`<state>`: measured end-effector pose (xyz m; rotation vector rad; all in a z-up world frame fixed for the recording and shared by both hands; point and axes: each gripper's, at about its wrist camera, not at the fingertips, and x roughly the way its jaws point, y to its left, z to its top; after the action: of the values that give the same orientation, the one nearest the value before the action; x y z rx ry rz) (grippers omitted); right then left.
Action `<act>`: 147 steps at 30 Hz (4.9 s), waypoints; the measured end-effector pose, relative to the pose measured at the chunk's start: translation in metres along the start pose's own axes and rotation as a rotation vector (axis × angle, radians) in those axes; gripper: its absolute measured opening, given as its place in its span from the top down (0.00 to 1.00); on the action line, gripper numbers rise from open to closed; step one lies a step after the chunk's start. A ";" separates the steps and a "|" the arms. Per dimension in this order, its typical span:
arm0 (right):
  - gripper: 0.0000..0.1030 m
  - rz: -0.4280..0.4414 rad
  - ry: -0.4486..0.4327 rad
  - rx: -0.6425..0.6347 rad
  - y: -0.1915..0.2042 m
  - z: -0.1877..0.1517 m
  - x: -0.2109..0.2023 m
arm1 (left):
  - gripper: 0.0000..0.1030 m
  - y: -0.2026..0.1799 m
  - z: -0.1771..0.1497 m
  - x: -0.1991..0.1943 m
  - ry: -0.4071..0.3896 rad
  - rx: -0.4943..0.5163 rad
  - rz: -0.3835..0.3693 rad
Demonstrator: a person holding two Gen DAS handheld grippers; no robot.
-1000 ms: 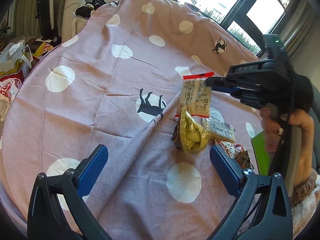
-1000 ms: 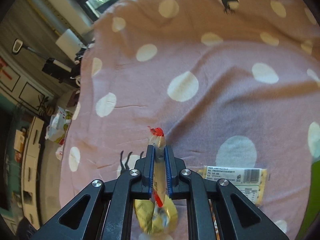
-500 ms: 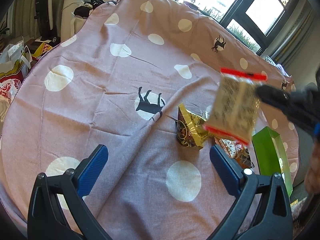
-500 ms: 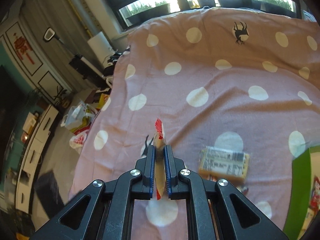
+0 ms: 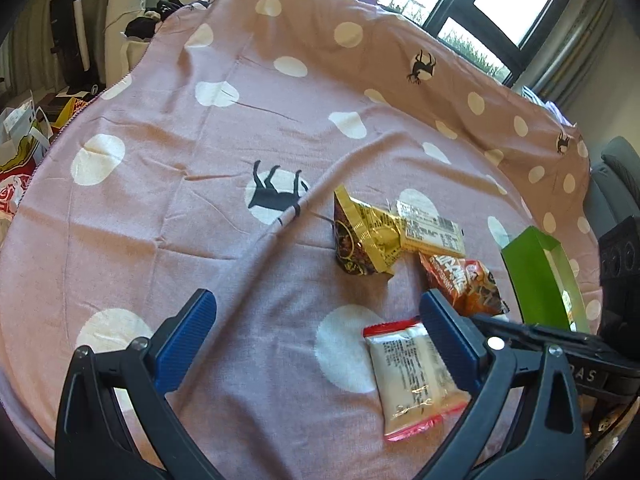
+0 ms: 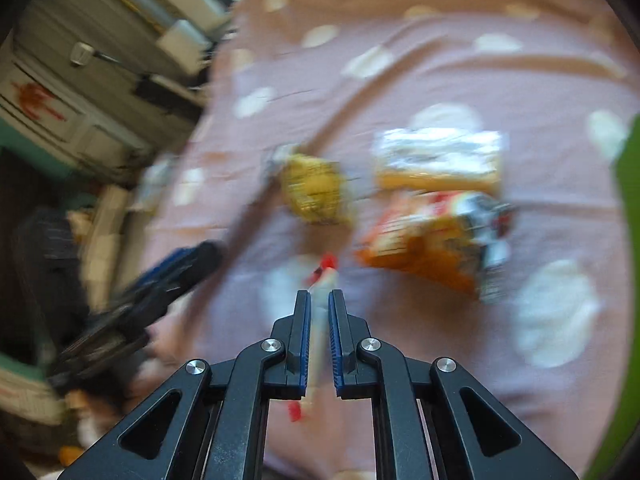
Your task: Organize snacks
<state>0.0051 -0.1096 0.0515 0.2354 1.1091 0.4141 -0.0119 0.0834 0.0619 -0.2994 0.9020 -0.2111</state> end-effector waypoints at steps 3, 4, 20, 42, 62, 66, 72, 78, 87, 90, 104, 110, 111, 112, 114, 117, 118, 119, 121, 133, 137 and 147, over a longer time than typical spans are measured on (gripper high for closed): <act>0.90 -0.071 -0.018 0.009 -0.002 0.003 -0.003 | 0.03 -0.007 -0.004 0.006 0.031 0.012 -0.007; 0.89 -0.046 -0.019 0.034 -0.005 0.004 -0.005 | 0.06 -0.010 -0.005 0.008 0.046 0.015 -0.013; 0.61 0.064 0.055 0.212 -0.034 -0.013 0.023 | 0.50 -0.064 -0.041 0.046 0.273 0.146 -0.085; 0.56 0.023 -0.036 0.173 -0.028 -0.022 -0.010 | 0.66 -0.094 -0.039 0.028 0.209 0.162 -0.098; 0.36 0.041 0.042 0.189 -0.059 -0.023 0.015 | 0.55 -0.107 -0.057 0.054 0.209 0.154 -0.103; 0.40 0.028 0.035 0.164 -0.051 -0.025 0.011 | 0.55 -0.110 -0.052 0.045 0.173 0.166 -0.077; 0.41 0.061 -0.078 0.142 -0.043 -0.023 -0.032 | 0.55 -0.137 -0.041 0.005 0.034 0.228 -0.101; 0.40 0.005 -0.250 0.138 -0.049 -0.026 -0.091 | 0.55 -0.184 -0.034 -0.018 -0.066 0.336 -0.180; 0.40 -0.074 -0.451 0.221 -0.102 -0.038 -0.159 | 0.56 -0.266 -0.037 -0.008 -0.128 0.469 -0.280; 0.40 -0.116 -0.484 0.259 -0.120 -0.042 -0.171 | 0.56 -0.287 -0.039 0.004 -0.110 0.499 -0.308; 0.40 -0.169 -0.509 0.513 -0.209 -0.058 -0.174 | 0.57 -0.351 -0.057 0.067 0.013 0.560 -0.371; 0.40 -0.187 -0.501 0.585 -0.230 -0.062 -0.170 | 0.58 -0.361 -0.060 0.084 0.056 0.557 -0.373; 0.40 -0.187 -0.499 0.593 -0.232 -0.062 -0.170 | 0.58 -0.361 -0.060 0.085 0.060 0.555 -0.372; 0.40 -0.188 -0.496 0.601 -0.233 -0.062 -0.169 | 0.58 -0.361 -0.061 0.087 0.066 0.552 -0.372; 0.40 -0.195 -0.488 0.615 -0.236 -0.063 -0.167 | 0.58 -0.361 -0.061 0.090 0.080 0.541 -0.377; 0.40 -0.209 -0.490 0.625 -0.236 -0.064 -0.168 | 0.56 -0.360 -0.061 0.091 0.094 0.520 -0.377; 0.40 -0.216 -0.494 0.627 -0.236 -0.065 -0.169 | 0.55 -0.359 -0.061 0.089 0.091 0.514 -0.374; 0.40 -0.222 -0.498 0.627 -0.236 -0.063 -0.169 | 0.55 -0.358 -0.060 0.088 0.088 0.513 -0.369; 0.40 -0.240 -0.505 0.620 -0.234 -0.063 -0.171 | 0.52 -0.355 -0.058 0.083 0.074 0.512 -0.361; 0.29 -0.368 -0.547 0.536 -0.207 -0.057 -0.182 | 0.24 -0.294 -0.035 0.032 -0.019 0.417 -0.331; 0.24 -0.389 -0.549 0.502 -0.193 -0.054 -0.183 | 0.15 -0.253 -0.028 0.009 -0.065 0.361 -0.267; 0.16 -0.458 -0.539 0.325 -0.131 -0.037 -0.168 | 0.06 -0.125 -0.014 -0.024 -0.129 0.182 -0.022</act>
<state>-0.0651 -0.3017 0.1217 0.3439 0.6604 -0.2366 -0.0444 -0.0286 0.1145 -0.1518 0.7467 -0.2892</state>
